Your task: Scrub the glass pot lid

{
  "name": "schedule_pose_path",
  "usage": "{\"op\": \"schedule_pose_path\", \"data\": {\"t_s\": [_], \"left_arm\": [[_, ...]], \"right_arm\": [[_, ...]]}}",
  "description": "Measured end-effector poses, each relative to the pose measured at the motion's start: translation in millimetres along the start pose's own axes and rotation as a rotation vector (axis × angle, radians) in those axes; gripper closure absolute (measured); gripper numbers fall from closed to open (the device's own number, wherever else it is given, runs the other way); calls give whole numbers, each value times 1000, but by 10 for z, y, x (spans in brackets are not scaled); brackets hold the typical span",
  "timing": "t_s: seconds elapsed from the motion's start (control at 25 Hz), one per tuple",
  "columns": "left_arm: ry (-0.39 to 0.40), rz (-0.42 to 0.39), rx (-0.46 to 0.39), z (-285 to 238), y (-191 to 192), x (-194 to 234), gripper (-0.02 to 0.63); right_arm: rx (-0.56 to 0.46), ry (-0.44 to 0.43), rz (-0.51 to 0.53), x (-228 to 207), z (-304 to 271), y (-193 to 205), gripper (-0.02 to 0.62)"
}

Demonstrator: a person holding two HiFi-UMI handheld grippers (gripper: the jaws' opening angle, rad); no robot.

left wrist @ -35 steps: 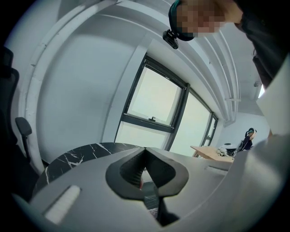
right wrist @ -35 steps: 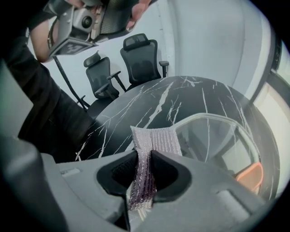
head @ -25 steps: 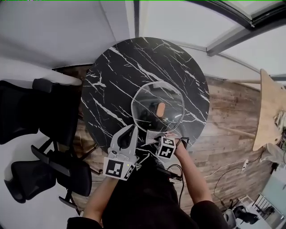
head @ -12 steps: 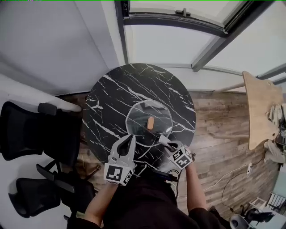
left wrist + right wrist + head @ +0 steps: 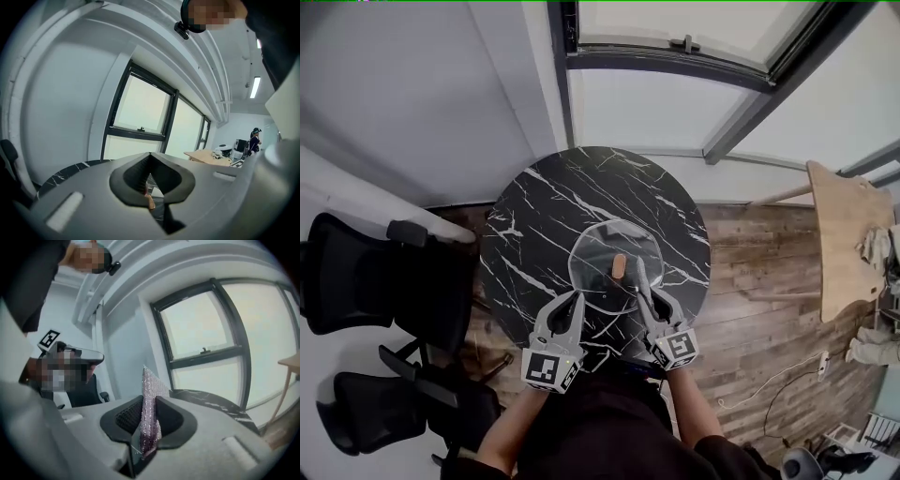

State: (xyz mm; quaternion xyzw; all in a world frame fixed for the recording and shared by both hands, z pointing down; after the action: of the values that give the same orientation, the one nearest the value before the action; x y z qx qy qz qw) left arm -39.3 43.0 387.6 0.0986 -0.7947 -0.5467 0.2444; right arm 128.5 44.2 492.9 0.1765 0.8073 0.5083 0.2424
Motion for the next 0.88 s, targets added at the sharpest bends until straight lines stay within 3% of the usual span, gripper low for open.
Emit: {"op": "schedule_pose_path", "data": {"t_s": [0.2,0.4,0.88], "left_arm": [[-18,-5,10,-20,104,34,603],[-1,-4,8,-73,131,63,603],[23,16,27,-101,142,198,603]], "right_arm": [[52,60,102,80,-140,120,517],[199,109,205,-53,-421,308,515],[498,39,392,-150,-1109,630,516]]}}
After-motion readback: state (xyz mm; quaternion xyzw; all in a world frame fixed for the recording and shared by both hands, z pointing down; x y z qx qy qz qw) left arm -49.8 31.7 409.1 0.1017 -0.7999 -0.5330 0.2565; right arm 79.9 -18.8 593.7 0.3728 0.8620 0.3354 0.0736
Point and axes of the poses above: the fingertips, and each gripper's own axes: z backward along the fingers, x to its left, y out of its underside, the point moved 2 cm from there along z, backward along the fingers, and after that the axes turned 7 degrees about x, right-handed, at the moved point
